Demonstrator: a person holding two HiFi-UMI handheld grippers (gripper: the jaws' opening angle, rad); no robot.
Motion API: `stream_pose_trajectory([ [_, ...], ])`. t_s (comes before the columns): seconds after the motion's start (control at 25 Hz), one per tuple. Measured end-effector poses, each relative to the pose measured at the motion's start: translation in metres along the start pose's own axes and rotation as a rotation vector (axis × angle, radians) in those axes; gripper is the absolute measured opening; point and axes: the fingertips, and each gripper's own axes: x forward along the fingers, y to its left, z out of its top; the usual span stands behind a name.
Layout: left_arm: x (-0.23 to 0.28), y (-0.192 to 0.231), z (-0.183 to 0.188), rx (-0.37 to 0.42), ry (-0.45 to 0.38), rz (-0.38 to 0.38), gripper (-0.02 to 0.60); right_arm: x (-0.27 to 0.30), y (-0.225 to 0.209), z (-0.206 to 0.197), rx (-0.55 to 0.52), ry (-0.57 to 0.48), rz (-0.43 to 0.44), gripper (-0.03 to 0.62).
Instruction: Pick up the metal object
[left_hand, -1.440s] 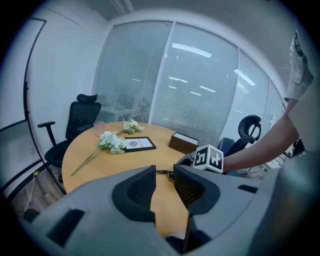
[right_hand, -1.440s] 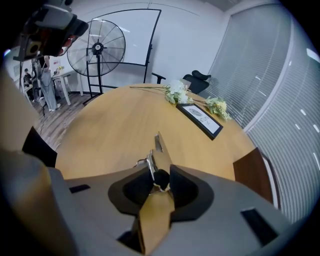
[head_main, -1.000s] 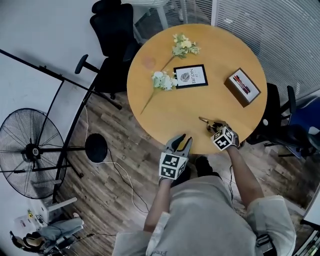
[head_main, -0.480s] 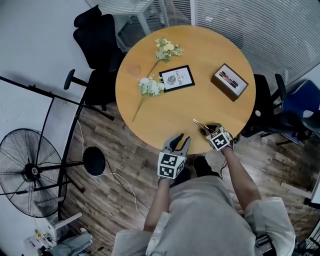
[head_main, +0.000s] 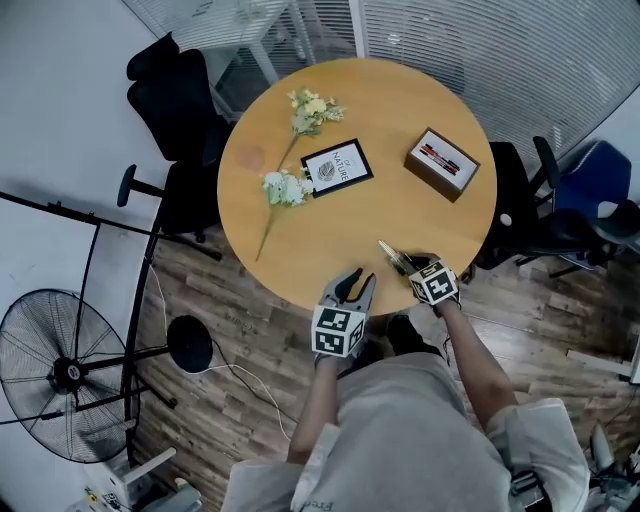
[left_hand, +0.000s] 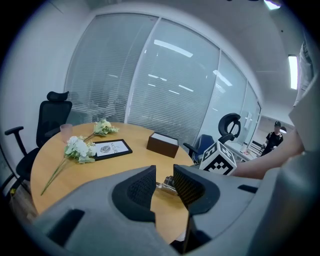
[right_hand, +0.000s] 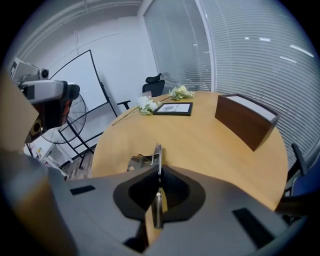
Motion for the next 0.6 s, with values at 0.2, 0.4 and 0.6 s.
stream_pose_trajectory([
  [0.2, 0.007, 0.006, 0.008, 0.003, -0.002, -0.012, 0.104, -0.012, -0.003, 0.015, 0.067, -0.065, -0.028, 0.002],
  [0.4, 0.015, 0.012, 0.016, -0.002, -0.011, -0.021, 0.104, -0.029, -0.004, 0.034, 0.192, -0.176, -0.051, 0.000],
  [0.6, 0.019, 0.019, 0.022, -0.003, -0.017, -0.029, 0.104, -0.045, 0.002, 0.055, 0.169, -0.237, -0.058, 0.000],
])
